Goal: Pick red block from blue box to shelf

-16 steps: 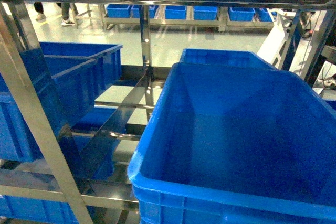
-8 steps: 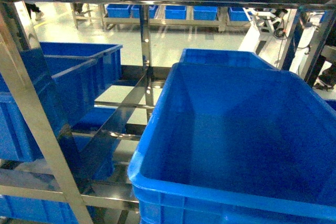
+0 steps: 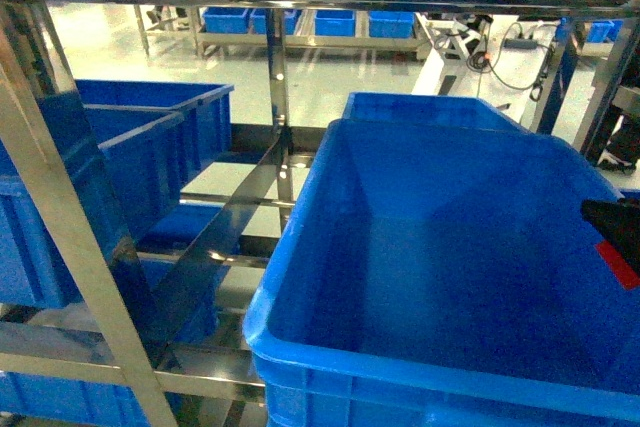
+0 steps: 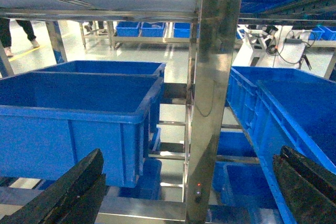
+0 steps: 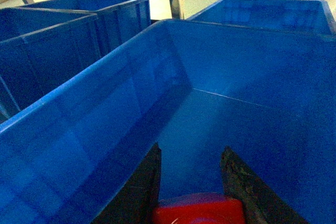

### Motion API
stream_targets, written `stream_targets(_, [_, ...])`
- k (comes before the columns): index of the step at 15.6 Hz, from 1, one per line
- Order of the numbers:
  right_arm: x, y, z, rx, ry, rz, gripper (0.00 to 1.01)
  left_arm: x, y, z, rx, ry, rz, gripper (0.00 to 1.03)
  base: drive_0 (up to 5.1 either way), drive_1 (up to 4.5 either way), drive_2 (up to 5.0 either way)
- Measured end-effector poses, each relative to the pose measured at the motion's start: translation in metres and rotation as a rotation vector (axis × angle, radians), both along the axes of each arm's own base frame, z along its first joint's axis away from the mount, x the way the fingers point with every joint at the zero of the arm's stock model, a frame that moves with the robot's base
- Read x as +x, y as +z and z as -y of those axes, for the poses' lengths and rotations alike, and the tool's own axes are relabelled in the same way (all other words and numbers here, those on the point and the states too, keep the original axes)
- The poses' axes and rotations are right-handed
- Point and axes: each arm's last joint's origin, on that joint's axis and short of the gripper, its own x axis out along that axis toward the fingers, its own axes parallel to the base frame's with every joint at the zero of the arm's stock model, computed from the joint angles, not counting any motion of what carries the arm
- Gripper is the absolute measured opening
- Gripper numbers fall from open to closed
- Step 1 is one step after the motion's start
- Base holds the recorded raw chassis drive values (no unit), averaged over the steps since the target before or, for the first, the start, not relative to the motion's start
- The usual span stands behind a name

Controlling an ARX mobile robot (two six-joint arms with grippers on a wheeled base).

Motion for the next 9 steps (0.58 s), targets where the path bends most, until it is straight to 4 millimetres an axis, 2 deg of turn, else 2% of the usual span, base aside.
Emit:
stream_targets(2, [-0.001, 0.009, 0.0, 0.011, 0.018, 0.086, 0.57, 0.0, 0.0, 0.0, 0.0, 0.0, 0.0, 0.98, 0.0, 0.0, 0.0])
stream_targets(4, [-0.011, 0.009, 0.0, 0.011, 0.021, 0.1, 0.73, 0.0, 0.0, 0.0, 0.0, 0.0, 0.0, 0.98, 0.0, 0.0, 0.0])
stream_targets(5, [-0.021, 0.008, 0.0, 0.01, 0.022, 0.081, 0.86, 0.0, 0.0, 0.0, 0.0, 0.0, 0.0, 0.98, 0.0, 0.0, 0.0])
stream_targets(7, [-0.039, 0.013, -0.003, 0.01, 0.038, 0.098, 0.99, 0.0, 0.0, 0.0, 0.0, 0.0, 0.0, 0.98, 0.0, 0.0, 0.0])
stream_targets(8, [-0.047, 0.017, -0.004, 0.011, 0.042, 0.101, 0.97, 0.0, 0.0, 0.0, 0.0, 0.0, 0.0, 0.98, 0.0, 0.0, 0.0])
stream_targets(9, [-0.064, 0.024, -0.005, 0.007, 0.037, 0.111, 0.98, 0.0, 0.0, 0.0, 0.0, 0.0, 0.0, 0.98, 0.0, 0.0, 0.0])
